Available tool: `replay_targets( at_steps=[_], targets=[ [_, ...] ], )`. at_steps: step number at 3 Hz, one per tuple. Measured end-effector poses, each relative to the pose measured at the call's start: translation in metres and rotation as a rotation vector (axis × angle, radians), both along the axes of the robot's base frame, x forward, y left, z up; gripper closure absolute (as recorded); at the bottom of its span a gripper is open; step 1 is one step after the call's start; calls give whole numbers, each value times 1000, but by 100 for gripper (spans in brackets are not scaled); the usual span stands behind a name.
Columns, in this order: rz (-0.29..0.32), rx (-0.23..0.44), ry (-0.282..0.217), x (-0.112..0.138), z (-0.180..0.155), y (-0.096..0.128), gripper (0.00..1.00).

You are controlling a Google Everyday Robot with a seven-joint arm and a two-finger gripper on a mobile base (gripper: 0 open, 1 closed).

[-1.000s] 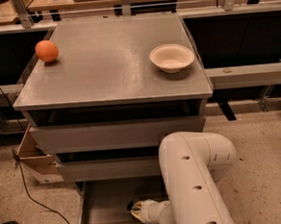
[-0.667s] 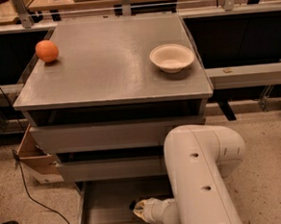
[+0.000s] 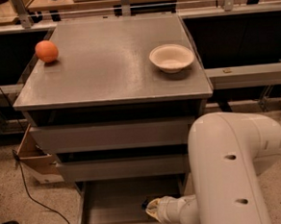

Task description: Pick rxbar blueberry from bottom drawer and place on counter

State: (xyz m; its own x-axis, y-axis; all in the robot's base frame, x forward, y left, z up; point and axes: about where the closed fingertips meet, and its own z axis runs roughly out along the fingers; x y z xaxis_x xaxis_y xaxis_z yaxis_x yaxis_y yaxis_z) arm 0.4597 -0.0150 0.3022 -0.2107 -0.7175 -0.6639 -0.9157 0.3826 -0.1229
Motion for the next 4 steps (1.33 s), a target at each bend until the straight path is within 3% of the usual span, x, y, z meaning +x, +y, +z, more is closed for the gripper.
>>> replay_targets(
  at_steps=[1,2,3,4],
  targets=[
    [-55,-31,-72,-10,98,-54,100],
    [-54,-32,-79,-9,103,-55,100],
    [-47,-39,-118,-11,137,-63,100],
    [-18,-50,-148,-36,190,-77,100]
  ],
)
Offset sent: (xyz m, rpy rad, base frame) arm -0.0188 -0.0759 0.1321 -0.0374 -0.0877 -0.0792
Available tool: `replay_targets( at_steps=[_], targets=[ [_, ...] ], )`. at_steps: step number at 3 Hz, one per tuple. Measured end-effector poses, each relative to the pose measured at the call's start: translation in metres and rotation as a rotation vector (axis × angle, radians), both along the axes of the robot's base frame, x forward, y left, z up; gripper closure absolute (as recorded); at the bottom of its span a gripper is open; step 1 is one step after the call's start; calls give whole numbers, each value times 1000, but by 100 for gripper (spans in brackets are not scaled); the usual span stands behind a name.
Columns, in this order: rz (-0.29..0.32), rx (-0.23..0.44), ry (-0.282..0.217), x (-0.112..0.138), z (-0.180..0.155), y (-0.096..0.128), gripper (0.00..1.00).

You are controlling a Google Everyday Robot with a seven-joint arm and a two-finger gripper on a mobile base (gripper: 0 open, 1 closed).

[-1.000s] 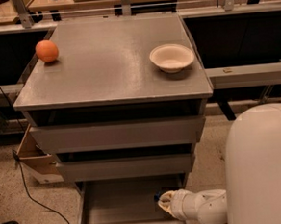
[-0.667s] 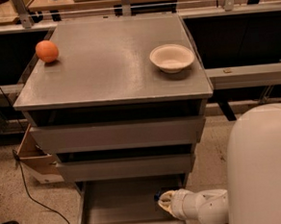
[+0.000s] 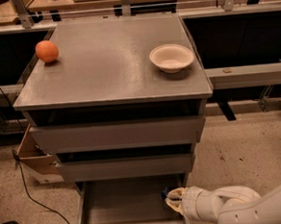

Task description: Pick rxbar blueberry from bottom drawer and place on counter

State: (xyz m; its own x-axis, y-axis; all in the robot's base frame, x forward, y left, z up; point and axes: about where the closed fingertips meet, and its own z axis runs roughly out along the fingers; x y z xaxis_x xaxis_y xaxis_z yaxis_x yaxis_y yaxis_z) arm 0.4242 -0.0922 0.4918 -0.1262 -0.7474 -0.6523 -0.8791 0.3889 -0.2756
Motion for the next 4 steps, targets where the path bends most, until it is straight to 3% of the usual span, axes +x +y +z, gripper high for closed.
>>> replay_targets(
  at_steps=[1,2,3,4],
  targets=[
    [22,-22,-16,-24,46,-10,100],
    [11,-7,-75,-19,87,-11,100],
    [10,-7,-76,-18,87,-11,100],
    [2,34,-156,9,113,-11,100]
  ],
)
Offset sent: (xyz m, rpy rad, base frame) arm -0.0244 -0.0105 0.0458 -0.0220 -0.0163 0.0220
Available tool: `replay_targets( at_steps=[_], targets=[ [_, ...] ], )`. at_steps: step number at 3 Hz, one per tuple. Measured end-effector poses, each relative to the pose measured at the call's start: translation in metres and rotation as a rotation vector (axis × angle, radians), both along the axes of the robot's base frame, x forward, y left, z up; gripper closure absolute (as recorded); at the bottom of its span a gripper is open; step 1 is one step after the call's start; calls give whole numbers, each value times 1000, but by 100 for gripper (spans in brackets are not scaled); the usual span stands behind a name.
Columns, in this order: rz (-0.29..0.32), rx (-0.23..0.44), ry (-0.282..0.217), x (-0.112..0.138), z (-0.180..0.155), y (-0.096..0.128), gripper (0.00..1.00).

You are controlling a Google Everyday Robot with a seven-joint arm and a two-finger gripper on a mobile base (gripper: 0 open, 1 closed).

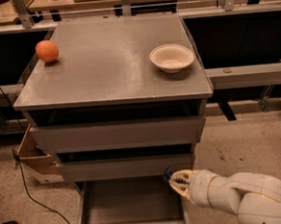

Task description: Pick rxbar blueberry from bottom drawer and place on counter

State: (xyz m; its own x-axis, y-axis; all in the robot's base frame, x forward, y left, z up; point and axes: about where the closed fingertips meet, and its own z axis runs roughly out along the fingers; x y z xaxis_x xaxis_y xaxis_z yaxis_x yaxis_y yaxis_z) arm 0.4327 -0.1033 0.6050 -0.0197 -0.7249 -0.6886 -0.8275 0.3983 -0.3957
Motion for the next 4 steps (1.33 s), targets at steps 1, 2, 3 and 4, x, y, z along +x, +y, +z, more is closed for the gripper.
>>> replay_targets(
  at_steps=[1,2,3,4],
  targets=[
    [0,13,-92,30,38,-4,100],
    [-21,-23,-161,57,79,-16,100],
    [-47,-86,-188,64,110,-31,100],
    [-53,-136,-223,56,139,-35,100]
  ],
)
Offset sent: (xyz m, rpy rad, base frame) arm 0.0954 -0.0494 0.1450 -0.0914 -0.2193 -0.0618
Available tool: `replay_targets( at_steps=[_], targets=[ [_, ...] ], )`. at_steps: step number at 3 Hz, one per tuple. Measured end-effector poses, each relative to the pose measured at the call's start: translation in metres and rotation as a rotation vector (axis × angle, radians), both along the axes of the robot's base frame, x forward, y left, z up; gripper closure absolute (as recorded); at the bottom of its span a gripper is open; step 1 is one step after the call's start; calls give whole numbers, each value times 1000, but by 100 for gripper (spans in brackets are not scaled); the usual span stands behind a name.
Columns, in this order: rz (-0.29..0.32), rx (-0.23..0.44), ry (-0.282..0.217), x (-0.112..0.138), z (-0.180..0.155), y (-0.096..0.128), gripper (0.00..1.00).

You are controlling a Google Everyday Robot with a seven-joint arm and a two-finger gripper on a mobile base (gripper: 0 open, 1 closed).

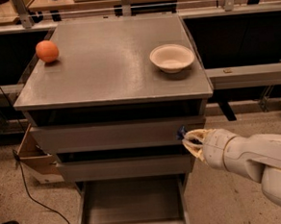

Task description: Pick rxbar blueberry from bottom drawer and place on counter

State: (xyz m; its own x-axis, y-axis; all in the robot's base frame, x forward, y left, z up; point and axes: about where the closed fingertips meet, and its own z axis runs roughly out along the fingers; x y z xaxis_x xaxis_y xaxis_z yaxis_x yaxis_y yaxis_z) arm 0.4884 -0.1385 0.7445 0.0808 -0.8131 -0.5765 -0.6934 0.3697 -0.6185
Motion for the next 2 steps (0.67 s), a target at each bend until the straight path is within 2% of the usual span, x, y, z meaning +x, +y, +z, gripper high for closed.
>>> replay_targets(
  at_steps=[1,2],
  targets=[
    [4,-7,11,-3,2,0,100],
    [9,-11,-16,1,13,3,100]
  ],
)
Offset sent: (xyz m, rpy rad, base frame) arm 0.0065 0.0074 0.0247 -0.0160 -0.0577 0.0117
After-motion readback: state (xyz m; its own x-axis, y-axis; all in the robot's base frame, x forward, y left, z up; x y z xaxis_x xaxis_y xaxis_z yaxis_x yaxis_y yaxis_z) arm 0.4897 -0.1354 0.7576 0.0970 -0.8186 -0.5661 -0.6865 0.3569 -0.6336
